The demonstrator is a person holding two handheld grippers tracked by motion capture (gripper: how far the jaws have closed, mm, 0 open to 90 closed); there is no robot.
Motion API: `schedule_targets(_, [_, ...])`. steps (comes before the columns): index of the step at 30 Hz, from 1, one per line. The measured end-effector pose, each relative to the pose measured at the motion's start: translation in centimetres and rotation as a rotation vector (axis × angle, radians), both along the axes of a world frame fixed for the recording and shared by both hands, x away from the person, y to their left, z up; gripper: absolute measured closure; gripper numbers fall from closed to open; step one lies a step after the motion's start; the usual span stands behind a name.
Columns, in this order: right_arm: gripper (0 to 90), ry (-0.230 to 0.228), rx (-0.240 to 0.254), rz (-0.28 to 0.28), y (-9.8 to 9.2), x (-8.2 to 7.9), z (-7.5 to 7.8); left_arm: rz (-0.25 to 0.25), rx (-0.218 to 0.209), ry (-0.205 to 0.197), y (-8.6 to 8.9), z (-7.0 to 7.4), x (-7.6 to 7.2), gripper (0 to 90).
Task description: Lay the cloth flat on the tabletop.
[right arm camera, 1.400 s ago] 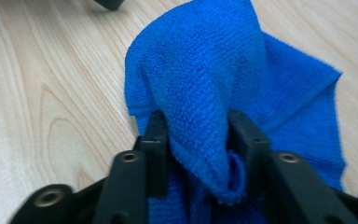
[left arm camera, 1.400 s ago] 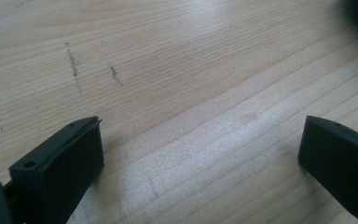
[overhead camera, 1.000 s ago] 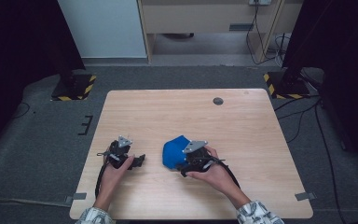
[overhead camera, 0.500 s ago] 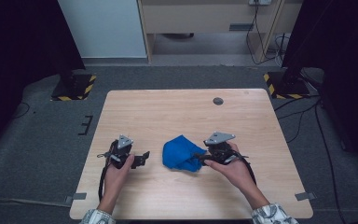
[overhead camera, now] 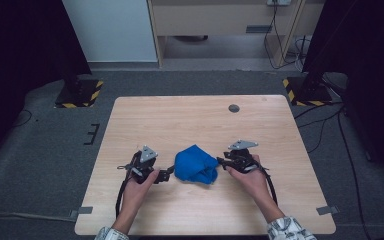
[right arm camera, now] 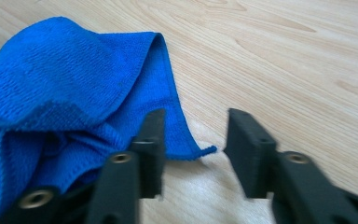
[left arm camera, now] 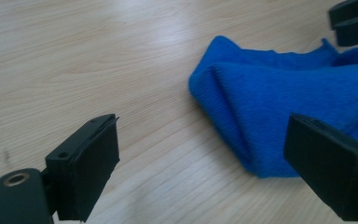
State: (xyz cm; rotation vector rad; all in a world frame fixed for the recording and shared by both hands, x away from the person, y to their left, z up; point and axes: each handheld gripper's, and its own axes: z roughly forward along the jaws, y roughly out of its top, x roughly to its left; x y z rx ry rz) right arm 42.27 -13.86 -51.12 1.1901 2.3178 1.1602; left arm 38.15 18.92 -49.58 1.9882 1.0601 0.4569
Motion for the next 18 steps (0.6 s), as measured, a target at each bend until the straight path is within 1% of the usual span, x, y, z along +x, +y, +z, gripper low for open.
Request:
schedule_targets(1, [53.0, 0.0, 0.0, 0.0, 0.0, 0.0, 0.0, -0.007, -0.007, -0.001, -0.3, 0.1, -0.1, 9.6])
schedule_targets(2, [49.2, -0.002, -0.002, -0.004, 0.1, 0.1, -0.1, -0.015, -0.013, 0.0, -0.6, 0.3, -0.1, 9.6])
schedule_targets(4, [45.3, -0.001, 0.011, -0.013, 0.4, 0.1, -0.1, -0.03, -0.026, -0.002, -1.2, 0.5, -0.3, 9.4])
schedule_targets(5, [42.9, 0.002, 0.009, -0.013, 0.6, 0.1, -0.2, -0.041, -0.031, -0.004, -1.6, 0.6, -0.4, 9.4])
schedule_targets(7, [39.4, 0.023, -0.008, -0.011, 0.9, 0.1, -0.5, -0.051, -0.035, -0.005, -2.3, 0.7, -0.5, 9.4])
schedule_targets(8, [36.9, 0.037, -0.029, -0.014, 1.3, 0.0, -0.9, -0.074, -0.037, -0.008, -3.0, 0.8, -0.8, 9.4])
schedule_targets(9, [36.9, 0.037, -0.029, -0.014, 1.3, 0.0, -0.9, -0.074, -0.037, -0.008, -3.0, 0.8, -0.8, 9.4])
schedule_targets(13, [34.4, 0.056, -0.074, -0.016, 1.8, -0.3, -1.6, -0.104, -0.024, -0.011, -4.6, 0.6, -1.0, 9.5])
schedule_targets(14, [35.4, 0.066, -0.078, -0.017, 2.0, -0.5, -1.8, -0.111, -0.011, -0.005, -5.2, 0.4, -1.0, 9.5])
schedule_targets(15, [39.7, 0.057, -0.082, -0.012, 2.0, -0.6, -1.8, -0.116, -0.006, -0.002, -5.4, 0.2, -1.0, 9.5])
schedule_targets(16, [39.7, 0.057, -0.082, -0.012, 2.0, -0.6, -1.8, -0.116, -0.006, -0.002, -5.4, 0.2, -1.0, 9.6])
schedule_targets(17, [44.0, 0.053, -0.081, -0.003, 2.1, -0.6, -1.8, -0.119, 0.006, -0.003, -5.7, 0.1, -1.0, 9.6])
schedule_targets(18, [53.3, 0.051, -0.083, 0.018, 2.3, -0.8, -1.7, -0.124, 0.024, -0.003, -5.9, -0.2, -0.9, 9.7])
